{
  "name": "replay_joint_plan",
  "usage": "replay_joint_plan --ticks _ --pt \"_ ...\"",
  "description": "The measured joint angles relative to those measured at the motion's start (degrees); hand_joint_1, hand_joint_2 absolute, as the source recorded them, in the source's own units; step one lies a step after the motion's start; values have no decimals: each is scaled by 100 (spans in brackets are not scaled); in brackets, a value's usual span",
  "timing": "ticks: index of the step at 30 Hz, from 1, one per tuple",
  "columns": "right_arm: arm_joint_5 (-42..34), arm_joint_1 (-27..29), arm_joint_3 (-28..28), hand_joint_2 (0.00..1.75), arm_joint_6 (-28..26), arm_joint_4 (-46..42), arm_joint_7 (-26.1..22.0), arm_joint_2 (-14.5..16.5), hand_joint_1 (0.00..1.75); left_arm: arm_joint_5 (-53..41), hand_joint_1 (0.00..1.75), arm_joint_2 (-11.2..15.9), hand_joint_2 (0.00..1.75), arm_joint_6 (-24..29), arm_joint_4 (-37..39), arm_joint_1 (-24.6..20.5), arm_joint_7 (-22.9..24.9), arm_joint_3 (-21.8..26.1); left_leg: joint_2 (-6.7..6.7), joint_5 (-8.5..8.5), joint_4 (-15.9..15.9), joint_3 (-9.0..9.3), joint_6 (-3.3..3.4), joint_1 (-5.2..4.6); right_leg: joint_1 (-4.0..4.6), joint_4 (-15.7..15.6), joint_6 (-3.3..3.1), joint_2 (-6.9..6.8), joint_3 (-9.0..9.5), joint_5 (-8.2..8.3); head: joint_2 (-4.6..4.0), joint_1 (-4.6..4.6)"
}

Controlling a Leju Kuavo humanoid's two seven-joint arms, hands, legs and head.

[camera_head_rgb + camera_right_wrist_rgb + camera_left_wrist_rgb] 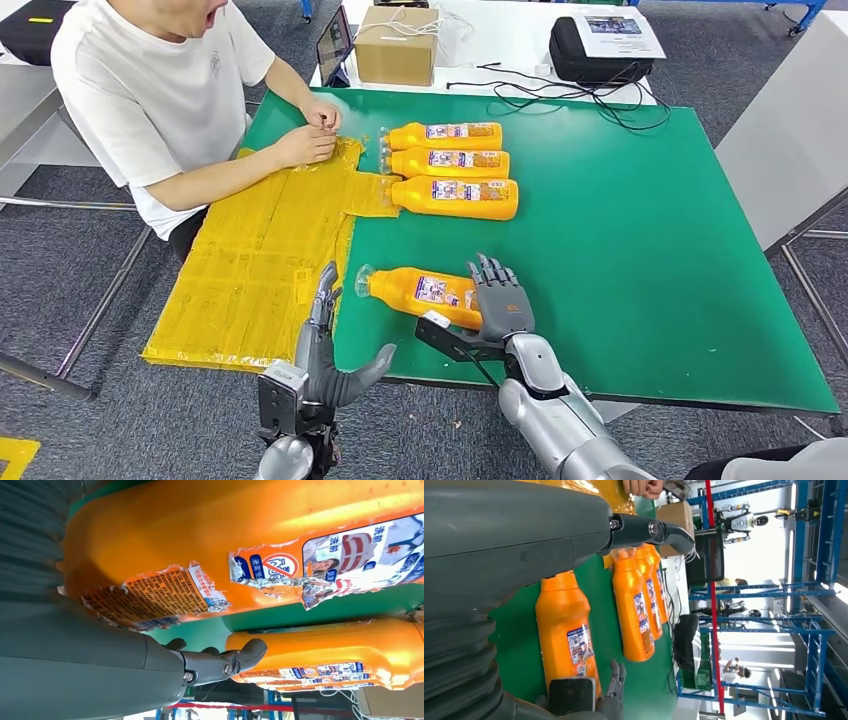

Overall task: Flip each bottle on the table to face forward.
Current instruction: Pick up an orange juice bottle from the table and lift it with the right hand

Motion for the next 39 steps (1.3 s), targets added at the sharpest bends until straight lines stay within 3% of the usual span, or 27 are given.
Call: replay_joint_plan --ticks 5,11,12,15,16,19,25,26,27,29,30,31,39 --pt "335 0 28 175 -28 -21 339 -35 0 0 0 -1 175 -2 -26 12 15 4 0 0 0 -1 0 0 0 0 0 0 -2 0 0 1" --pt "505 -88 8 175 464 -22 791 -48 0 140 0 -24 175 -252 -143 84 477 21 1 0 0 0 0 0 -1 0 0 1 -1 0 0 1" --pt "403 -105 -17 175 522 -19 736 -47 10 121 0 -31 175 -267 -170 92 533 18 1 0 0 1 0 0 -1 0 0 0 -1 0 0 1" --pt "-148 -173 -166 175 779 50 392 -46 140 25 0 -43 175 -237 -202 91 607 -10 2 0 0 1 1 -2 -2 0 0 1 0 1 0 1" --pt "-350 -223 -222 175 913 111 281 -47 174 -5 0 -45 175 -218 -203 81 612 -23 4 0 0 2 1 -2 -2 0 1 2 0 2 0 1" --pt "-805 -471 -372 175 1218 384 38 -51 175 -34 0 -62 175 -218 -203 19 611 -51 11 1 0 7 3 -3 -3 -1 3 4 1 5 0 0" --pt "-1208 -824 -605 175 1240 839 -203 -55 175 -21 0 -102 175 -281 -203 -97 608 -66 3 10 1 7 13 -4 -4 0 6 0 5 7 0 1" --pt "-1239 -843 -633 175 1225 889 -222 -55 162 -20 0 -104 175 -290 -203 -105 608 -70 3 10 1 6 13 -5 -5 0 7 0 5 7 0 1" --pt "-1258 -855 -655 175 1212 928 -236 -55 128 -20 0 -106 175 -296 -203 -109 608 -74 3 10 1 6 13 -5 -5 0 7 0 5 8 0 0" --pt "-1288 -876 -694 175 1208 992 -241 -54 128 -16 0 -107 175 -304 -203 -113 608 -80 4 9 1 6 13 -7 -6 -1 7 0 5 8 0 0" --pt "-1310 -888 -715 175 1228 1023 -230 -52 140 -8 0 -107 175 -307 -203 -114 607 -82 4 9 1 6 13 -7 -6 -1 7 0 4 7 0 0" --pt "-1342 -904 -737 175 1265 1056 -218 -50 175 3 0 -107 175 -310 -203 -115 607 -82 4 8 1 6 13 -7 -6 -1 7 0 4 7 0 0" --pt "-1663 -1037 -851 175 1554 1277 -320 -60 175 60 0 -107 175 -308 -203 -121 584 -61 4 8 1 10 14 -7 -6 -1 8 0 8 7 0 0"
